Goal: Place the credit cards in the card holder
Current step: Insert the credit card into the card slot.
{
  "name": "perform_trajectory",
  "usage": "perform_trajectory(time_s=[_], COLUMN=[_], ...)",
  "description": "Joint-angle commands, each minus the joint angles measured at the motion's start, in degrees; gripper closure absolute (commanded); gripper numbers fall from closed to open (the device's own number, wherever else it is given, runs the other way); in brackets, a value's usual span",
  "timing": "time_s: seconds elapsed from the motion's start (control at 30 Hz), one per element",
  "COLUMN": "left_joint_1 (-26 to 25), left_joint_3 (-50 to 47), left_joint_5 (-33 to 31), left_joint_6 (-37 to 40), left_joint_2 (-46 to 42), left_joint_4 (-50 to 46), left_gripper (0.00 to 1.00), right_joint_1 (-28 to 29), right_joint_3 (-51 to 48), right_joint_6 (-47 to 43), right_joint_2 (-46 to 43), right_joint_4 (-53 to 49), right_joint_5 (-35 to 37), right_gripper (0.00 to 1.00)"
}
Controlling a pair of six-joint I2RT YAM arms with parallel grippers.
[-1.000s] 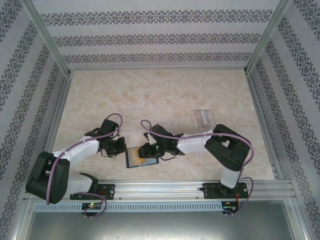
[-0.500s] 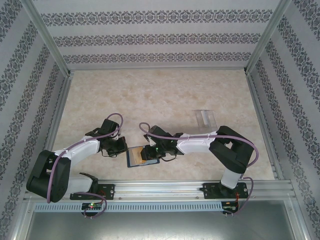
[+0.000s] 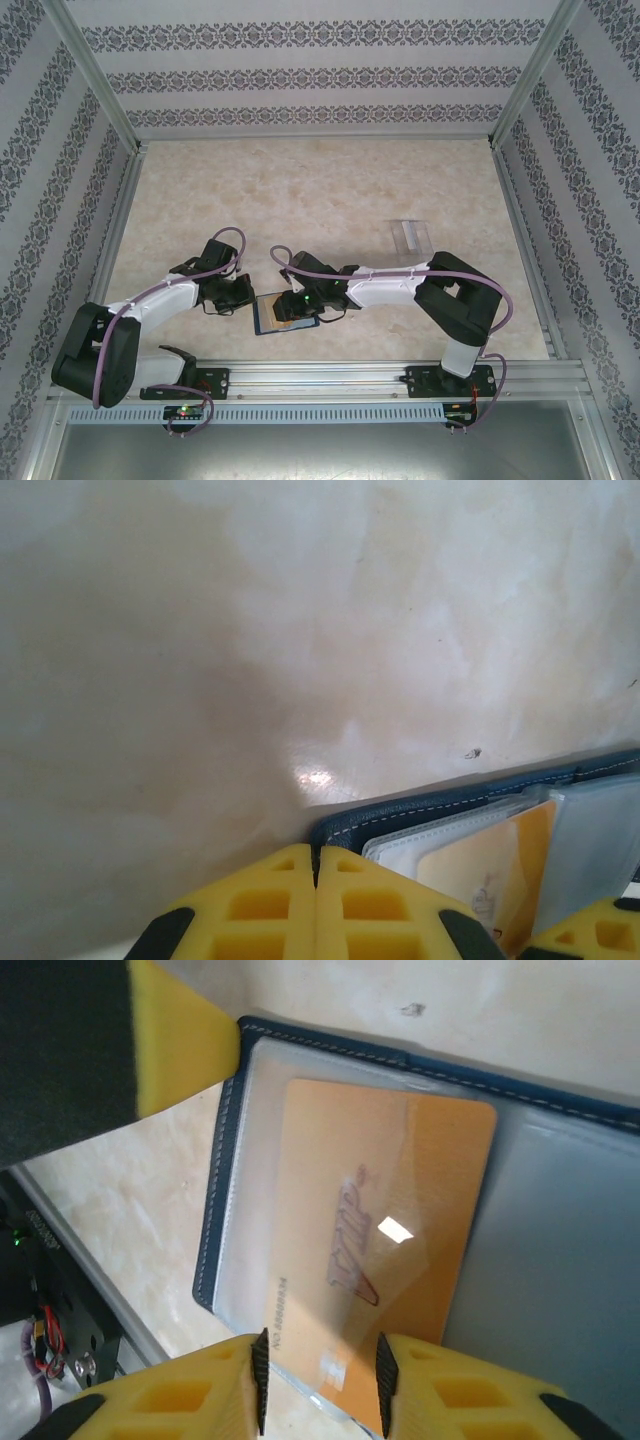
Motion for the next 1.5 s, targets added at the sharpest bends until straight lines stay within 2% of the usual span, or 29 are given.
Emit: perform_trajectory(time_s=[0.0, 0.37, 0.57, 0.9, 1.17, 1.47], left_joint_1=[-0.5, -0.6, -0.6, -0.6, -0.6, -0.6], left_joint_3=[-1.2, -1.0, -0.6, -0.9, -1.7, -2.8], left_joint_5=[0.0, 0.0, 0.1, 0.6, 2.7, 1.9], left_joint_6=[-0.6, -0.5, -0.4, -0.2, -1.6, -2.0], left_joint_2=[-1.1, -1.1, -0.5, 0.0, 0.6, 0.5], left_joint_4=[0.5, 0.0, 0.0, 0.6, 3.3, 3.7], left_gripper=[1.0, 1.0, 1.0, 1.0, 1.0, 1.0], right_joint_1=[0.7, 1.0, 0.8, 1.1, 1.6, 2.7], right_joint_3=[1.0, 1.4, 1.2, 1.3, 2.4, 4.7], right_joint_6=[-1.5, -0.8, -1.3, -1.5, -1.5, -2.4], right_joint_2=[-1.6, -2.2, -4.6, -0.3, 1.1, 1.7], right_joint_4=[-3.7, -3.3, -4.5, -3.9, -2.3, -3.0], right_joint_5=[3.8, 3.7, 6.3, 5.4, 3.1, 2.9], right_gripper=[0.58, 0.56, 0.54, 0.53, 0.56, 0.6])
